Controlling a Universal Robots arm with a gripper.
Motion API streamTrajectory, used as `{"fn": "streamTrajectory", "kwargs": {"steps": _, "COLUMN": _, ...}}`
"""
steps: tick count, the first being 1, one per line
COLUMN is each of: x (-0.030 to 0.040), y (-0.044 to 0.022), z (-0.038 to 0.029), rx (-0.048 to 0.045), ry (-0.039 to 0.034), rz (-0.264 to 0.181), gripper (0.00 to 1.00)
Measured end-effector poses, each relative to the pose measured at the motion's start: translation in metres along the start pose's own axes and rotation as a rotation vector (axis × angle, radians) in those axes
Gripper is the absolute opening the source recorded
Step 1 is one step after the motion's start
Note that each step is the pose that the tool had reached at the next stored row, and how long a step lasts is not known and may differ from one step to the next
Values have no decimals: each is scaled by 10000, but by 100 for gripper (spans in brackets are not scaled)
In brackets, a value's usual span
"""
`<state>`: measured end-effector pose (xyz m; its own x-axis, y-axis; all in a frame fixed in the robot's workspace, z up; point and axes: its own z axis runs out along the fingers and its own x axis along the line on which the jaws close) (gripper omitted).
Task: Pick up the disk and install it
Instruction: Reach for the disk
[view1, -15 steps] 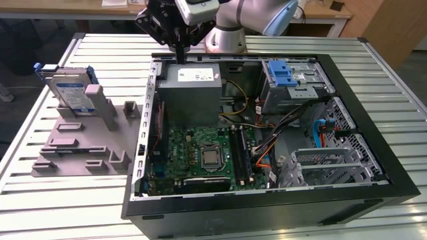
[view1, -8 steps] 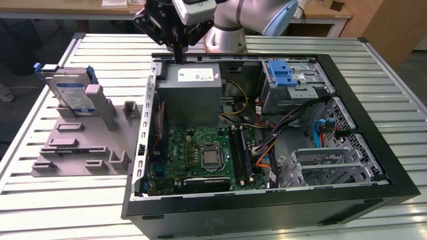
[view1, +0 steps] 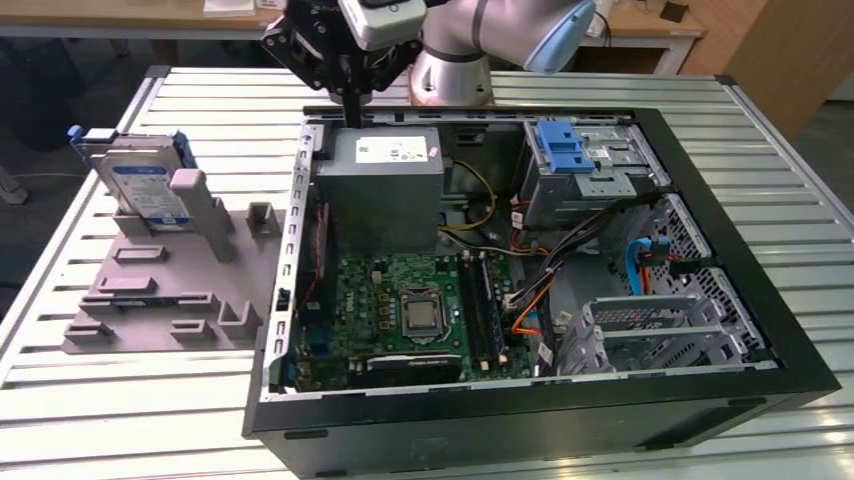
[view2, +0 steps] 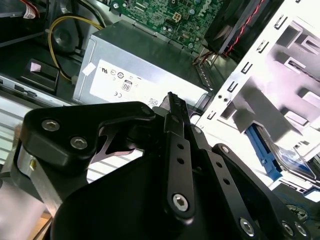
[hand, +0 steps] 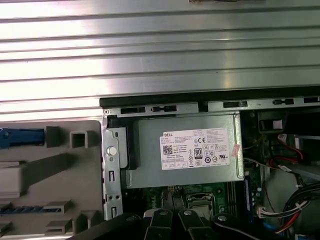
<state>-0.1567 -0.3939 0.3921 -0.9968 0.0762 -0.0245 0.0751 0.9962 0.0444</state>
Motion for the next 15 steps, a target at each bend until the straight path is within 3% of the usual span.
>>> {"fn": "streamTrajectory", "kwargs": {"steps": 15, "x": 110, "y": 19, "z": 4, "rx": 1, "ry": 1, "rz": 0, "gripper": 11}}
